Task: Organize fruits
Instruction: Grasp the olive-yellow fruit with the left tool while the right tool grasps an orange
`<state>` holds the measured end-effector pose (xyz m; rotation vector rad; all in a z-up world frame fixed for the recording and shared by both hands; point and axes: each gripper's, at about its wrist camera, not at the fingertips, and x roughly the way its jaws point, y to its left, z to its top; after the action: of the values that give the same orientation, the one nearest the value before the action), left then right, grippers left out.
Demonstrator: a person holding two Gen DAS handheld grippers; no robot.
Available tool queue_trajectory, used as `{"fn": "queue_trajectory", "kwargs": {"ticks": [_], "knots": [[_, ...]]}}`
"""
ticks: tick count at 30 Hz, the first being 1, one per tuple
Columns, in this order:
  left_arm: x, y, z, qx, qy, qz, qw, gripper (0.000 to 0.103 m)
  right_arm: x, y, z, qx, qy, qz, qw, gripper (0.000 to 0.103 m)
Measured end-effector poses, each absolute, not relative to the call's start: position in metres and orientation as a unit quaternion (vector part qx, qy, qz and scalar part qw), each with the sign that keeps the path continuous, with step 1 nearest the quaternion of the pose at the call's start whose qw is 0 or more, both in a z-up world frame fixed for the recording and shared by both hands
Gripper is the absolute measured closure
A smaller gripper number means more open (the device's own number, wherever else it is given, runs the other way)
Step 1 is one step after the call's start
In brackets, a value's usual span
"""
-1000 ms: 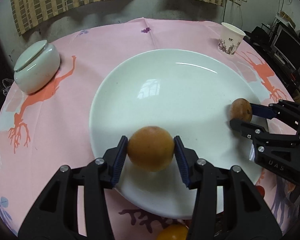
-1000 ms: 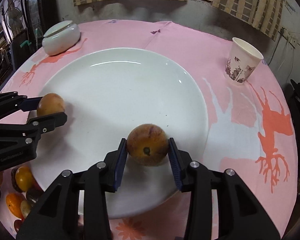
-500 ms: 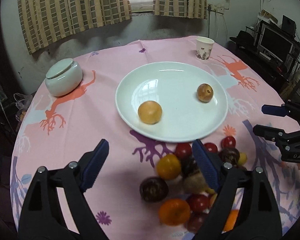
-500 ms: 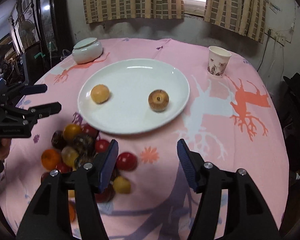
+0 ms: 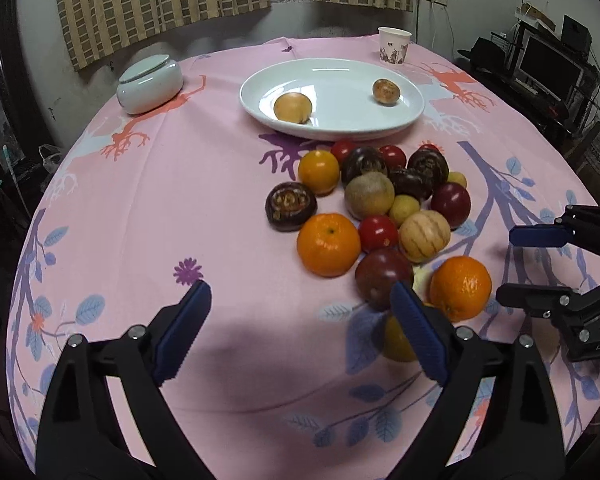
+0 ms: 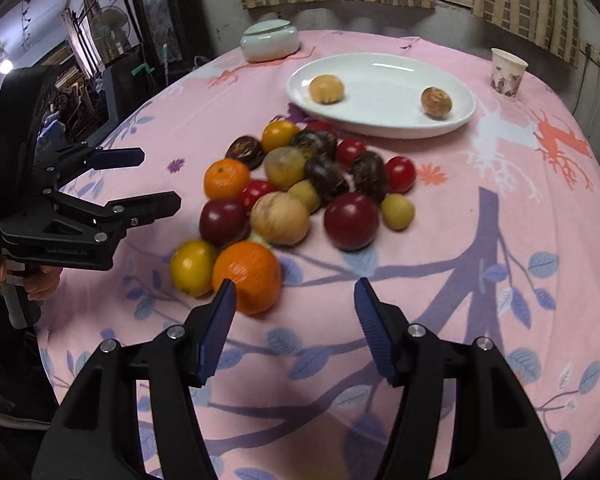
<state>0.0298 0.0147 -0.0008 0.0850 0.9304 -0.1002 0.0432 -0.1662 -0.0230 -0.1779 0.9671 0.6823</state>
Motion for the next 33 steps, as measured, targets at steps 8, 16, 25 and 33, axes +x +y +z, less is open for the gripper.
{"fn": "queue_trajectory", "kwargs": {"ticks": [8, 16, 25, 33], "knots": [[0.019, 0.028, -0.013, 0.015, 0.462, -0.043, 0.886, 0.009, 0.037, -0.144, -0.031, -0.099, 0.455, 0.331, 0.82, 0.041], [0.013, 0.036, -0.014, -0.006, 0.466, -0.062, 0.882, 0.008, 0.063, -0.133, -0.052, -0.073, 0.469, 0.319, 0.821, 0.057], [0.008, 0.011, -0.018, 0.013, 0.474, -0.097, 0.875, 0.007, 0.062, -0.162, -0.038, -0.037, 0.444, 0.308, 0.841, 0.062], [0.013, -0.029, -0.022, 0.038, 0.477, -0.127, 0.869, 0.007, 0.063, -0.193, -0.041, -0.007, 0.439, 0.296, 0.848, 0.062]]}}
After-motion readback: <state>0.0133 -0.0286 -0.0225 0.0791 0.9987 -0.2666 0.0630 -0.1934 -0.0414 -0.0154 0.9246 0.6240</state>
